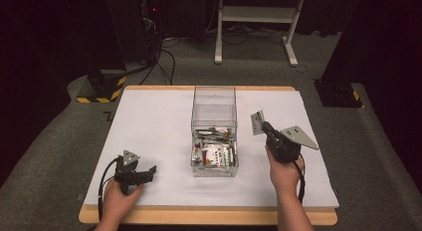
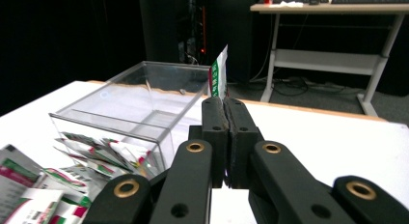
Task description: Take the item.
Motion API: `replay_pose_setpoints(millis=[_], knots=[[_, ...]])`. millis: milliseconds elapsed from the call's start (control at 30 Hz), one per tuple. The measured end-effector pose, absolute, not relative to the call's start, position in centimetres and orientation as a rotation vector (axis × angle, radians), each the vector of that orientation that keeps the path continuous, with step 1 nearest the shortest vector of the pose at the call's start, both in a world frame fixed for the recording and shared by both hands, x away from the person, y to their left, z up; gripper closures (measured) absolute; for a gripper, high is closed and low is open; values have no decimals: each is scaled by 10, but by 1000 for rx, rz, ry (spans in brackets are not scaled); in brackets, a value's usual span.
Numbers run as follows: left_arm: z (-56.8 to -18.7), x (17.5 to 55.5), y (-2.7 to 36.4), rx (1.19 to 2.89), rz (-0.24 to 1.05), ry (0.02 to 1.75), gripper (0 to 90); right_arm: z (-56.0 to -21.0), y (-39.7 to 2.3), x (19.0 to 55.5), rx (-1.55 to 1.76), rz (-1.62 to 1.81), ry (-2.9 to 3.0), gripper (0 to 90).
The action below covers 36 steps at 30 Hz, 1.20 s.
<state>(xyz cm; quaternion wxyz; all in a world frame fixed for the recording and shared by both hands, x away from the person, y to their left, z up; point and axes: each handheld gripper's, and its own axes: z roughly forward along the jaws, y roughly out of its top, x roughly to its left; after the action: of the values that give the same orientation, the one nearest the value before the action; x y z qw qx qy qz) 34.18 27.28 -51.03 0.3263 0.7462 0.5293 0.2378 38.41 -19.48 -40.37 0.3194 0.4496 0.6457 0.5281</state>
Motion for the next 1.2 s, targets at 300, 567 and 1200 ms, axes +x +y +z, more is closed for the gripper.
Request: replay_pose_setpoints(millis=[300,567,1200], knots=[[-510,342,273,1953,624,1387,139,-417,-197,398,1224,1344,1714,889],[-510,342,273,1956,624,1386,139,-434,-198,411,1268,1298,1754,889],[-510,342,273,1956,623,1387,139,-460,-201,427,1346,1228,1808,888]])
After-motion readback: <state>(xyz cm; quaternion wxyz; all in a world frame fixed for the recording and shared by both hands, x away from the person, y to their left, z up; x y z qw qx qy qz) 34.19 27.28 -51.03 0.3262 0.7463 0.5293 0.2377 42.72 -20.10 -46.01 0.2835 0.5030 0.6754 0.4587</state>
